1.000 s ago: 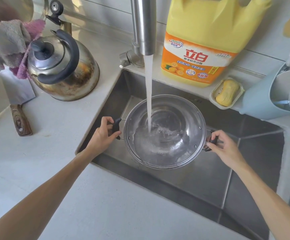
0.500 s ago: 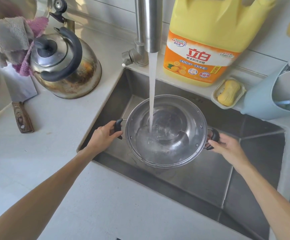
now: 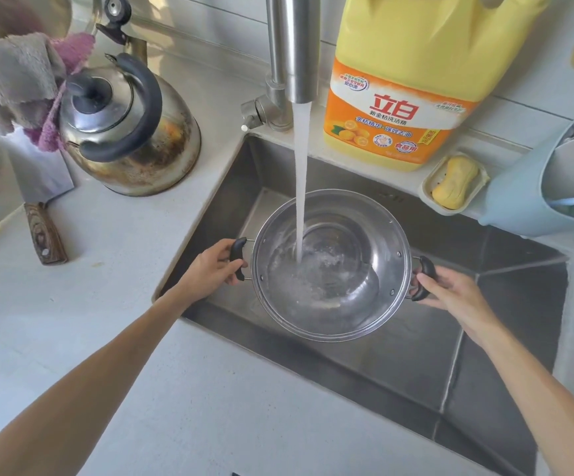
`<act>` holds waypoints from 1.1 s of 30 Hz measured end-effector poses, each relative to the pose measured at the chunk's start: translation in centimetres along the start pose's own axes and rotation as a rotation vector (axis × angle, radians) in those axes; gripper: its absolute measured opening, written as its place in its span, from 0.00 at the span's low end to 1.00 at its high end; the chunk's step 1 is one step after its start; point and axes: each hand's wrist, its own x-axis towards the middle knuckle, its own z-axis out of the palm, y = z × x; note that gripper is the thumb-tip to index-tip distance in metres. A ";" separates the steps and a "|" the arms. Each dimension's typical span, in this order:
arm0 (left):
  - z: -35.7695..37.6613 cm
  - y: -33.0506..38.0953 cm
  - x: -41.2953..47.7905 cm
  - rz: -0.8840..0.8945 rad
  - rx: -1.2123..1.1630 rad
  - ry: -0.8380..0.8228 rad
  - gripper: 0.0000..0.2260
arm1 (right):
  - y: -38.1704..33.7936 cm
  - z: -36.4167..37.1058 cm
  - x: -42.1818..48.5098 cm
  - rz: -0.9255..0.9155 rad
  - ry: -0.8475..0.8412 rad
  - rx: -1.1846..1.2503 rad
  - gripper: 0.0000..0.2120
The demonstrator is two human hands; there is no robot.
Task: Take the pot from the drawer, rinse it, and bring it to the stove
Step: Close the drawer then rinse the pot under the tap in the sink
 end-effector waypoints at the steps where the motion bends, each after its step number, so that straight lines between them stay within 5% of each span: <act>1: 0.0 0.1 -0.1 0.026 0.034 0.008 0.15 | 0.1 -0.1 0.0 0.001 -0.001 0.000 0.13; 7: 0.4 0.0 0.1 0.062 0.131 0.061 0.17 | 0.7 -0.3 0.1 -0.001 0.001 0.026 0.11; 18: -0.3 1.2 1.0 -0.023 -0.489 0.037 0.14 | 0.3 -0.5 0.8 -0.124 0.045 0.183 0.13; 21: -0.5 2.3 1.1 -0.028 -0.477 0.098 0.20 | -0.3 -0.5 1.0 -0.132 0.057 0.263 0.12; 27: -0.6 2.3 1.0 -0.019 -0.503 0.166 0.13 | -0.5 -0.6 1.0 -0.063 0.020 0.306 0.24; 33: -0.7 2.0 0.3 0.024 -0.485 0.174 0.11 | -0.4 -0.8 0.4 0.046 -0.083 0.298 0.17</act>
